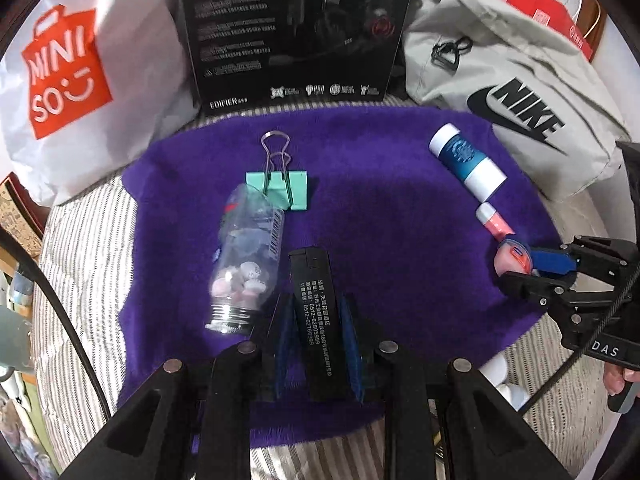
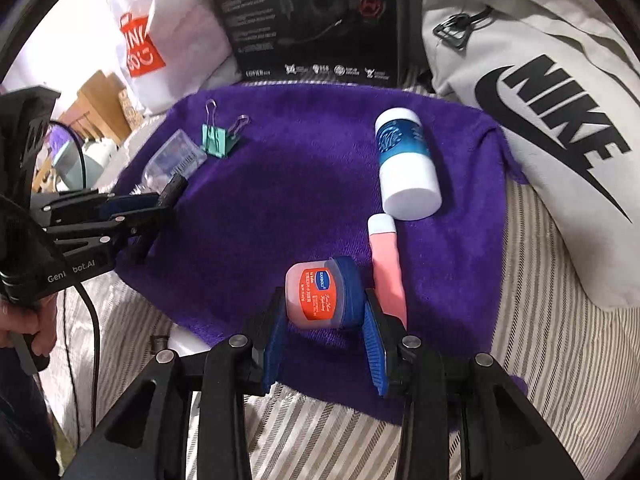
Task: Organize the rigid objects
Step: 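Set the black tube on the towel with the left tool while the right tool sets the Vaseline jar, then grasp the Grand Reserve box with the left tool while the right tool grasps the USB light, then set the Grand Reserve box on the towel with the left tool while the right tool sets the USB light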
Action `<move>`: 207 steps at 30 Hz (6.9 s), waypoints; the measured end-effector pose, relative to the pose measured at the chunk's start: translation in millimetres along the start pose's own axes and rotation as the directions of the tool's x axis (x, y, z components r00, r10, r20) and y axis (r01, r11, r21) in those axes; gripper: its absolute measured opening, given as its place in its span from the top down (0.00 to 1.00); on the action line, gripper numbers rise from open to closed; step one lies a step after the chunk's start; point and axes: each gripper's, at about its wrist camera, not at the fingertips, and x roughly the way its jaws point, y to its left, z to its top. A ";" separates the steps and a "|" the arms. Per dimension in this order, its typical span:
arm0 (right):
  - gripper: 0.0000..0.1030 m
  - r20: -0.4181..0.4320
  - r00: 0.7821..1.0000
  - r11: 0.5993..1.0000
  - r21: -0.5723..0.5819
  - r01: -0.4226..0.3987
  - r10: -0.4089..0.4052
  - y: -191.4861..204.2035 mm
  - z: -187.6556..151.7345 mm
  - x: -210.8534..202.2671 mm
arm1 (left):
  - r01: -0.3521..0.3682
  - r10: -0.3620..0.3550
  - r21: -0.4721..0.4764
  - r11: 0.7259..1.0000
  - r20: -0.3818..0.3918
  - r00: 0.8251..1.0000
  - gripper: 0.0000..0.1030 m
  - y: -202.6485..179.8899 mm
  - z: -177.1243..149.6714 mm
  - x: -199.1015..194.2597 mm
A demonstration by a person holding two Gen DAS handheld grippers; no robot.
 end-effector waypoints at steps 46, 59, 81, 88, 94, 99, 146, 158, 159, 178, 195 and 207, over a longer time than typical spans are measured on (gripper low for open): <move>0.40 0.054 0.998 0.992 0.127 0.025 -0.032 -19.2 -101.0 -98.3 | -0.016 0.015 -0.075 0.997 -0.019 1.000 0.41 -54.9 -81.2 -49.0; 0.40 0.023 1.000 0.990 0.139 -0.007 0.003 -10.5 -127.4 -93.5 | -0.035 0.031 -0.063 0.997 -0.050 0.998 0.40 -82.9 -102.6 -25.8; 0.40 -0.026 0.998 0.996 0.071 -0.054 0.056 16.2 -114.9 -59.4 | -0.047 0.047 0.001 0.999 -0.014 0.999 0.75 -76.5 -99.0 -26.3; 0.40 -0.020 0.997 0.997 -0.005 -0.076 0.076 36.8 -95.7 -40.2 | -0.075 0.075 -0.017 0.997 -0.033 0.997 0.76 -50.9 -102.5 -36.0; 0.54 -0.011 0.998 0.993 -0.101 -0.058 0.057 51.5 -84.7 -23.7 | -0.081 0.078 -0.069 0.994 -0.046 0.996 0.76 -26.9 -108.4 -40.3; 0.72 0.001 1.000 0.987 -0.158 -0.030 0.031 56.4 -79.3 -15.0 | -0.069 0.066 -0.083 0.994 -0.039 0.997 0.76 -22.6 -110.5 -41.6; 0.77 0.036 0.999 0.998 -0.053 0.023 -0.021 14.1 -78.4 -67.6 | -0.055 0.059 -0.083 0.995 0.052 0.997 0.78 -3.3 -83.7 -74.0; 0.77 0.075 0.997 0.999 -0.035 0.009 -0.006 6.2 -37.5 -64.8 | -0.053 0.057 -0.061 0.997 0.071 0.996 0.78 0.7 -42.9 -62.5; 0.77 0.077 0.997 0.999 -0.032 0.010 -0.008 5.2 -34.5 -64.0 | -0.048 0.053 -0.060 0.997 0.071 0.996 0.78 0.6 -39.8 -60.8; 0.77 0.041 0.999 0.999 -0.041 0.016 -0.014 7.6 41.8 15.1 | -0.020 0.022 -0.052 0.998 0.026 0.999 0.78 3.0 -15.7 -17.0; 0.68 0.026 1.000 0.997 -0.071 0.018 -0.016 5.9 38.5 25.0 | -0.006 0.006 -0.021 1.000 0.011 1.000 0.78 -11.8 -8.3 0.2; 0.60 0.073 0.997 1.000 0.005 0.009 -0.009 -12.0 12.9 -17.0 | -0.025 0.025 0.033 0.999 0.001 1.000 0.78 -27.4 11.1 12.4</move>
